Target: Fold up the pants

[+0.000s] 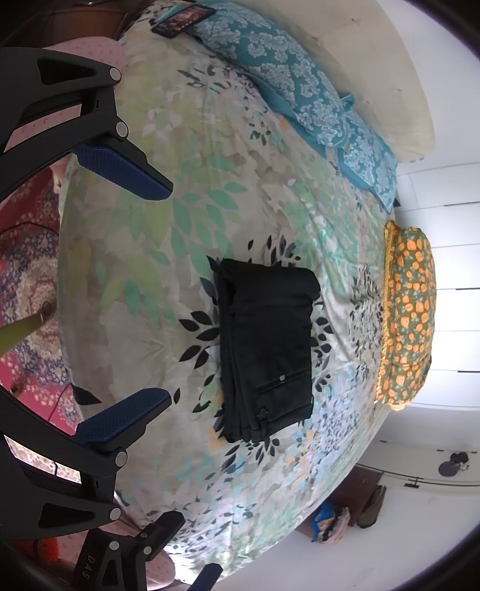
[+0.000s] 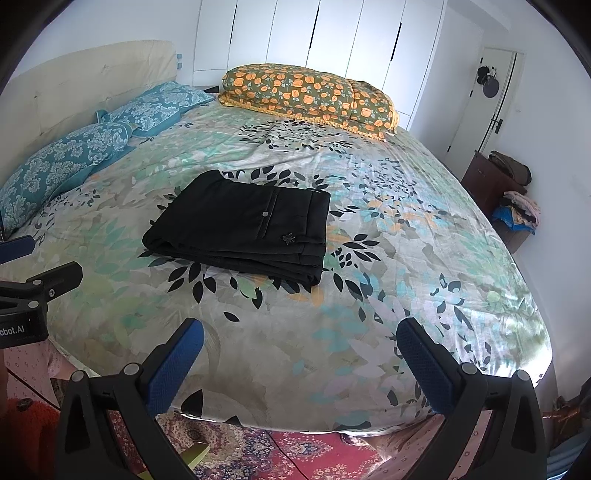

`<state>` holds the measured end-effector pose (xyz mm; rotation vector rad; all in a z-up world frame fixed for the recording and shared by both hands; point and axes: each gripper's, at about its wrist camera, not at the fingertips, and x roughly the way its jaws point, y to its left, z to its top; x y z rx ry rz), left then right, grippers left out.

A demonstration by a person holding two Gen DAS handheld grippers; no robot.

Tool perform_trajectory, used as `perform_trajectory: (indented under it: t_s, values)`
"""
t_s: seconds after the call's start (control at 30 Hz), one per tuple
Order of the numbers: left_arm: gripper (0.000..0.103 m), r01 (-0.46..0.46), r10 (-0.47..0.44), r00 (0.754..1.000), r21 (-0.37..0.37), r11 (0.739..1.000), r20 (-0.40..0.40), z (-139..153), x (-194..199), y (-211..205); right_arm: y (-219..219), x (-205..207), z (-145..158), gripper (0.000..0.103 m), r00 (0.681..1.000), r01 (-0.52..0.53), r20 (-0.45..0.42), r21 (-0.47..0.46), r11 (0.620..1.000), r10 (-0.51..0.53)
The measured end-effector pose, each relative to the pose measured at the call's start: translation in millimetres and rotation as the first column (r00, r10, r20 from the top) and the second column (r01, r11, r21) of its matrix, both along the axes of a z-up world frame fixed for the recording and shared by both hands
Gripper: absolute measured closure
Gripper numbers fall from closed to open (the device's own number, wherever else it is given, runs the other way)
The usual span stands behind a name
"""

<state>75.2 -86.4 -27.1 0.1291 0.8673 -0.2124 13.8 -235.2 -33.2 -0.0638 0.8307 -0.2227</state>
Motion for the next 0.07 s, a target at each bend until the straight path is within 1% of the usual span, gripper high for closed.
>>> perform_trajectory:
  t_s: [0.07]
  values:
    - [0.001,-0.002,0.002,1.000,-0.001,1.000,0.003,0.3,-0.1,0.0,-0.3,-0.4,0.5,0.000,1.000,0.003,0.005,0.000,1.000,-0.003]
